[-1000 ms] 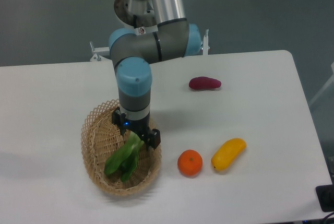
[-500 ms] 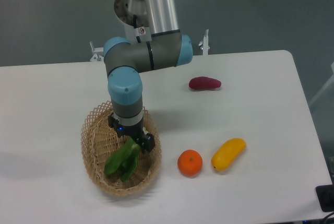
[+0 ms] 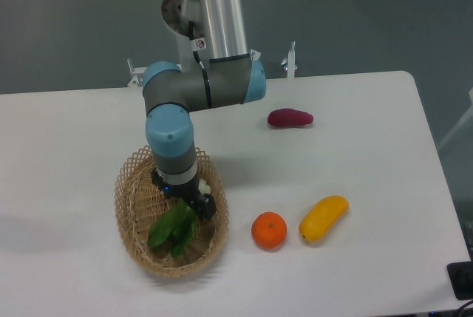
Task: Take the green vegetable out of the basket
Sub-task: 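Lower the gripper onto the bok choy and close on its leaves, then lift the bok choy out of the basket and carry it aside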
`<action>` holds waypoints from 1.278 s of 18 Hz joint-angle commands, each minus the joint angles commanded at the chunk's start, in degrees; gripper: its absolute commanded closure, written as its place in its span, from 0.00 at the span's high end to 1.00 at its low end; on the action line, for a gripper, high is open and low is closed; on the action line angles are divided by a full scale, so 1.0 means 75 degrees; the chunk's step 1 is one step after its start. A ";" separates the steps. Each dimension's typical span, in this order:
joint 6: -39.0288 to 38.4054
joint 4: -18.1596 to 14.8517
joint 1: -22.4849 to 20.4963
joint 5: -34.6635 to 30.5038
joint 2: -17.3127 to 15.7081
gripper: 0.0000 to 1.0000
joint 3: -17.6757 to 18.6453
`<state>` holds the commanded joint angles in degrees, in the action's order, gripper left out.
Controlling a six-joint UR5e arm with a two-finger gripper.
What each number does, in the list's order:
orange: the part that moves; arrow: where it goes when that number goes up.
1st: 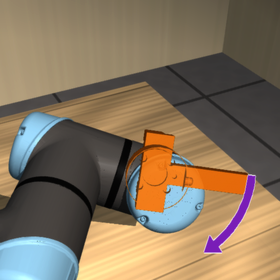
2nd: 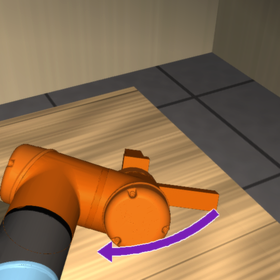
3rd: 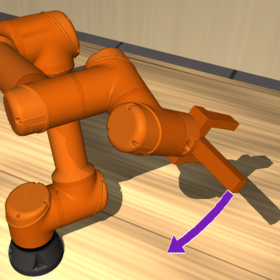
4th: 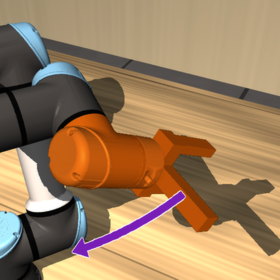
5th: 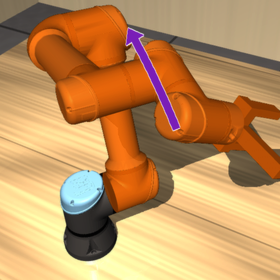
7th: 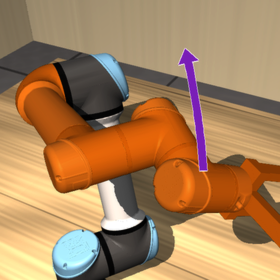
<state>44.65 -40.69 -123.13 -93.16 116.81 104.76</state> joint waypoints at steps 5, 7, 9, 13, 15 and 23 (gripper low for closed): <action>0.0023 0.0012 0.0012 0.0023 -0.0047 0.58 -0.0012; 0.0024 0.0023 0.0000 0.0012 -0.0058 0.56 -0.0012; 0.0023 0.0024 0.0012 0.0012 -0.0070 0.54 -0.0023; 0.0117 0.0024 0.0000 0.0035 -0.0129 0.53 -0.0035; 0.0141 0.0024 -0.0012 0.0082 -0.0280 0.53 -0.0094; 0.0632 -0.0105 -0.0597 0.0457 -0.0867 0.53 -0.0316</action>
<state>49.39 -41.48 -127.61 -89.74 110.30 102.39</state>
